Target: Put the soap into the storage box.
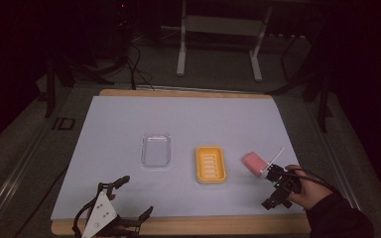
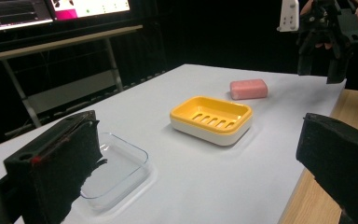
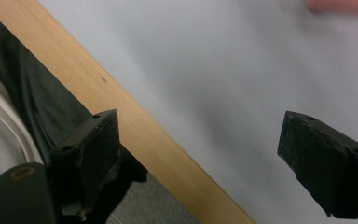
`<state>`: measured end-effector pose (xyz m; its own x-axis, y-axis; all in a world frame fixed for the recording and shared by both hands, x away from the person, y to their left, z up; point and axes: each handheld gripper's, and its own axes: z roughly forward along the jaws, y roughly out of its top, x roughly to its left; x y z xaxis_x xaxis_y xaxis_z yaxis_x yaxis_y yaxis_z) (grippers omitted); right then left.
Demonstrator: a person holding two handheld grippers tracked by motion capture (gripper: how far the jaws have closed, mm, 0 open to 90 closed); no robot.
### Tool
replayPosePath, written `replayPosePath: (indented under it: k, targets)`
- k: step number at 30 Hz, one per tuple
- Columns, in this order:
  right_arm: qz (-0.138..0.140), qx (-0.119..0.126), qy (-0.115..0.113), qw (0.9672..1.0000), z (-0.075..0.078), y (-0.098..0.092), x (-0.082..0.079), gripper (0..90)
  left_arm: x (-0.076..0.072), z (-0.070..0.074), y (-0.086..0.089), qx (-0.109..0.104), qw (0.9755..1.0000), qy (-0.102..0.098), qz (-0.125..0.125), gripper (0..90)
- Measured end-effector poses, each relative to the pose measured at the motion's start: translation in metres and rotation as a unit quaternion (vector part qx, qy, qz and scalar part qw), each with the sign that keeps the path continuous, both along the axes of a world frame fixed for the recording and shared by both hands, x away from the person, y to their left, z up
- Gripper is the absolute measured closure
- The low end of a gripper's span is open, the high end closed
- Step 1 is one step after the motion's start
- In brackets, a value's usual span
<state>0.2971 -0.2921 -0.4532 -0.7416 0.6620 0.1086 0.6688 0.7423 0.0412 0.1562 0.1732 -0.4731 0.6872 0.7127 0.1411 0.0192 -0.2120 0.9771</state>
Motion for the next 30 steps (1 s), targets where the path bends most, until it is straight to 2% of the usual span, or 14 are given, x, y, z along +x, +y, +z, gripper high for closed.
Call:
replayPosePath:
  k: [1, 6, 11, 16, 17, 18, 30]
  targets:
    - [0.000, 0.000, 0.000, 1.0000, 0.000, 0.000, 0.000, 12.7, 0.000, 0.000, 0.000, 0.000, 1.0000, 0.000, 0.000, 0.4]
    - [-0.007, -0.032, 0.022, 0.9992, -0.002, -0.008, 0.004, 11.9, 0.000, 0.000, 0.000, 0.000, 1.0000, 0.000, -0.001, 0.4]
    - [-0.014, -0.060, 0.028, 0.9977, -0.004, -0.014, 0.008, 11.8, 0.000, 0.000, 0.000, 0.001, 1.0000, 0.001, -0.002, 0.4]
    - [-0.023, -0.067, 0.023, 0.9972, -0.004, -0.020, 0.013, 11.7, 0.000, 0.000, 0.000, 0.000, 1.0000, 0.001, -0.002, 0.4]
    - [-0.020, -0.067, 0.013, 0.9974, -0.005, -0.022, 0.015, 11.8, 0.000, 0.000, 0.000, 0.000, 1.0000, 0.001, -0.002, 0.4]
    - [-0.020, -0.067, 0.013, 0.9974, -0.005, -0.022, 0.015, 11.8, 0.000, 0.000, 0.000, 0.000, 1.0000, 0.001, -0.002, 0.4]
    - [-0.031, -0.051, 0.006, 0.9982, -0.009, -0.024, 0.029, 11.6, 0.001, 0.000, 0.000, 0.002, 1.0000, 0.003, -0.003, 0.4]
